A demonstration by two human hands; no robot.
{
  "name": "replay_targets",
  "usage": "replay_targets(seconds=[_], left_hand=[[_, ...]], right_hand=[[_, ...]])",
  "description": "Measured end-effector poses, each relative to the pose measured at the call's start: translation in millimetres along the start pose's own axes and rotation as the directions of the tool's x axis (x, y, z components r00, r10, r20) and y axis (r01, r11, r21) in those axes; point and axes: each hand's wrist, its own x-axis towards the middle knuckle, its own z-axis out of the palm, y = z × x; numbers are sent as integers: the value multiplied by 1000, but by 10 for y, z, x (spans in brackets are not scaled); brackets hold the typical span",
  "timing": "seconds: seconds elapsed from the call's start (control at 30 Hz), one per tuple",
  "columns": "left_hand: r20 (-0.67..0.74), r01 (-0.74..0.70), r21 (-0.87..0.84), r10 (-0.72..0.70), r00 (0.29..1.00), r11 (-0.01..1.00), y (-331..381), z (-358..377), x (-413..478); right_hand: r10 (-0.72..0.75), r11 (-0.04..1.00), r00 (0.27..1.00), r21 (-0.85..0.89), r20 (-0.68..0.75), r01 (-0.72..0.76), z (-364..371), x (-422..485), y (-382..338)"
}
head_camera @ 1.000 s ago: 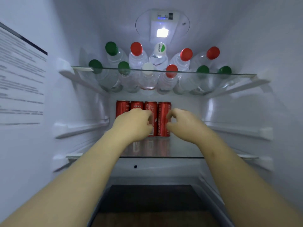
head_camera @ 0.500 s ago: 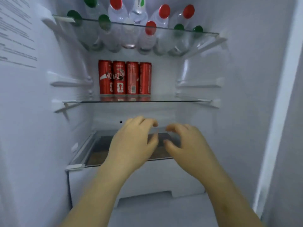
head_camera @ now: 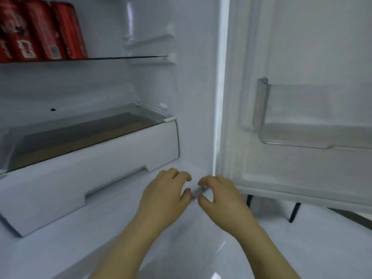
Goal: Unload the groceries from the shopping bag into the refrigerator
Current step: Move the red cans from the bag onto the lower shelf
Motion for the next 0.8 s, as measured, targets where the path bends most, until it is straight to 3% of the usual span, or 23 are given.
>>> replay_targets(seconds=[0.17, 0.33, 0.57, 0.8], left_hand=[[117, -177, -96, 188, 975, 979, 610, 431, -24], [206, -351, -188, 386, 899, 917, 1470, 794, -68], [207, -556, -348, 640, 740, 755, 3091, 1126, -363], [170, -703, -466, 834, 525, 538, 4822, 1306, -1052]], right_hand=[[212, 976, 975, -34, -70, -215, -211, -613, 513], [403, 904, 896, -73, -189, -422, -648, -1312, 1018], [633, 723, 688, -44, -356, -689, -1415, -2630, 1653], [742, 534, 447, 37, -499, -845, -2223, -4195, 1979]])
